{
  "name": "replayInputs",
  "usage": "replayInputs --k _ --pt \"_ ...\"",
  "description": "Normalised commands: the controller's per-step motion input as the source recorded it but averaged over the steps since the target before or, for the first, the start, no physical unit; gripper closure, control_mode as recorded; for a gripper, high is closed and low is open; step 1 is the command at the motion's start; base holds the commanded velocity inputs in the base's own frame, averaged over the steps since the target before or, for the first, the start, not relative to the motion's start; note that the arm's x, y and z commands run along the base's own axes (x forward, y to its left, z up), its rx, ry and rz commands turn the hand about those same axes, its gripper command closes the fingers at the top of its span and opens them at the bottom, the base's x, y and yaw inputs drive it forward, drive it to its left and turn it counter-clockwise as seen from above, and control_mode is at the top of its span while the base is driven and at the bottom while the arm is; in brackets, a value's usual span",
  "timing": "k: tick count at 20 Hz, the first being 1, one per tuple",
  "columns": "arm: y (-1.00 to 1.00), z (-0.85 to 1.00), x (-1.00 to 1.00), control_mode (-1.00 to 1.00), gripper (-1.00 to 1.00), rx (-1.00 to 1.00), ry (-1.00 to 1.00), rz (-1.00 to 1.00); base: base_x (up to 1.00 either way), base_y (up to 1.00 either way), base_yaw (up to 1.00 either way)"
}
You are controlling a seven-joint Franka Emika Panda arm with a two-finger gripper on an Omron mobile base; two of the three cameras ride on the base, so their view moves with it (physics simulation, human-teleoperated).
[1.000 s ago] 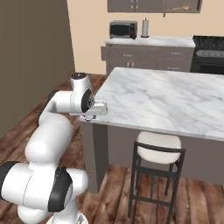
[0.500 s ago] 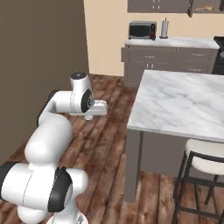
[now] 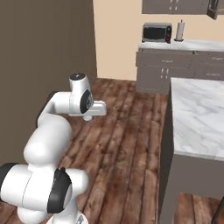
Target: Organize the utensils by type. Pick up the wooden spoons from the counter and place them in the open cabinet. Then pick up the metallic utensils from the counter and place them in the open drawer.
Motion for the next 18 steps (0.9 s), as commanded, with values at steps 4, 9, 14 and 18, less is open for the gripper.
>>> replayInputs --k 4,9,14,18 --pt "0.00 0.00 0.00 1.00 1.00 0.00 0.00 0.00 0.98 0.50 -0.20" --pt "0.00 0.00 0.00 1.00 1.00 0.00 0.00 0.00 1.00 0.37 -0.26" --pt "0.00 0.00 0.00 1.00 1.00 0.00 0.00 0.00 1.00 0.38 -0.25" --pt "0.00 0.00 0.00 1.00 1.00 0.00 0.00 0.00 1.00 0.47 -0.21"
